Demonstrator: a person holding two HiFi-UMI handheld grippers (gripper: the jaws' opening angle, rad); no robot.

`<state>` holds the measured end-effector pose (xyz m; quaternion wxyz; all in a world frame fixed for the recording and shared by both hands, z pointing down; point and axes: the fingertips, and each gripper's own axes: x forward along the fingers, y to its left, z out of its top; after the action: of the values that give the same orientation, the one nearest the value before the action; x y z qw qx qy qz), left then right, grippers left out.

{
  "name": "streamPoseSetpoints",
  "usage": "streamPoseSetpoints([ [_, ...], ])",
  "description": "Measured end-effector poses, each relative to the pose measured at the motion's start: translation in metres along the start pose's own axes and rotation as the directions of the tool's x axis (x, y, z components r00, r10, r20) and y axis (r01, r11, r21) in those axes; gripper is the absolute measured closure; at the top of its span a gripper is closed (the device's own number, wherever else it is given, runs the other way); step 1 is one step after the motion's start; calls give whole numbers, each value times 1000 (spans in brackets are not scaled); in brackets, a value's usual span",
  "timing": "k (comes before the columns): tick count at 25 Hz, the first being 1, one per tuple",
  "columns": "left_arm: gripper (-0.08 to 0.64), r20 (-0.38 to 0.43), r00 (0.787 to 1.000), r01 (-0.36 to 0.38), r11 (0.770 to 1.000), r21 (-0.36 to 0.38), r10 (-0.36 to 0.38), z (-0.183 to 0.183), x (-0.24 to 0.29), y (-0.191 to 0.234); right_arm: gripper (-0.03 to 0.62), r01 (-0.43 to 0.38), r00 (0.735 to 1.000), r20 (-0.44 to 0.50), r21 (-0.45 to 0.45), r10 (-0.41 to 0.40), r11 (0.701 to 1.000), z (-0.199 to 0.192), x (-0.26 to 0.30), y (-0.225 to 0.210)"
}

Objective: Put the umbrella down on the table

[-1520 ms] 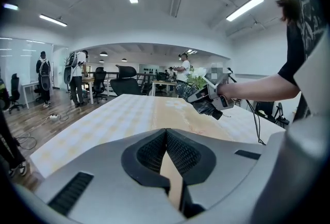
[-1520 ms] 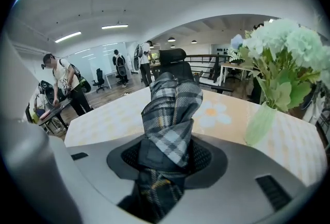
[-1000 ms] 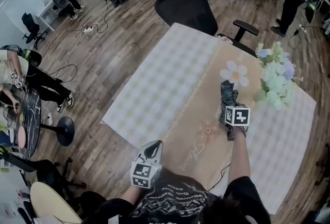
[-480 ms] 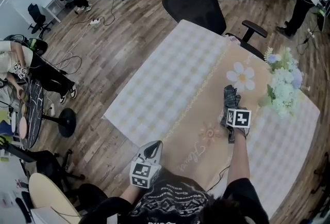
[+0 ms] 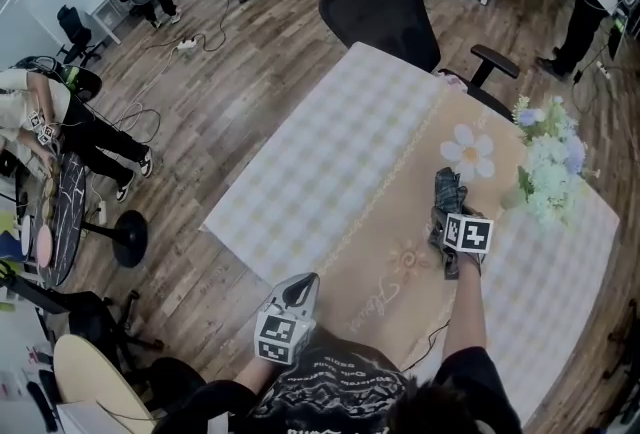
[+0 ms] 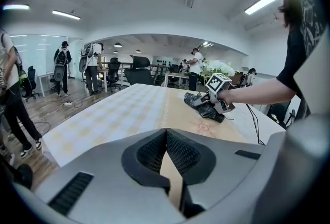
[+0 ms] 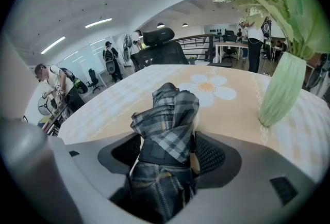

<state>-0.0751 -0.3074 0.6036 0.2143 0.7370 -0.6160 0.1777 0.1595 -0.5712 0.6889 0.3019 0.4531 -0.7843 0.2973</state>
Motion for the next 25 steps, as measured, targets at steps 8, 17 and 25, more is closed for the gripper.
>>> streamPoseSetpoints([
  [8,541,53,998,26,1000,-10,-25,25,-4,-8,225,7,983,182,40,-14,999,46,-51,-2],
  [17,541,131,984,127,992,-18,-124,18,-36,-10,249,19,944,329,-1,-18,1000,37,-130,60],
  [25,541,169,962,217,976,7,-215,21,-51,-19,267,52,918,398,-95,-10,994,7,-181,115],
])
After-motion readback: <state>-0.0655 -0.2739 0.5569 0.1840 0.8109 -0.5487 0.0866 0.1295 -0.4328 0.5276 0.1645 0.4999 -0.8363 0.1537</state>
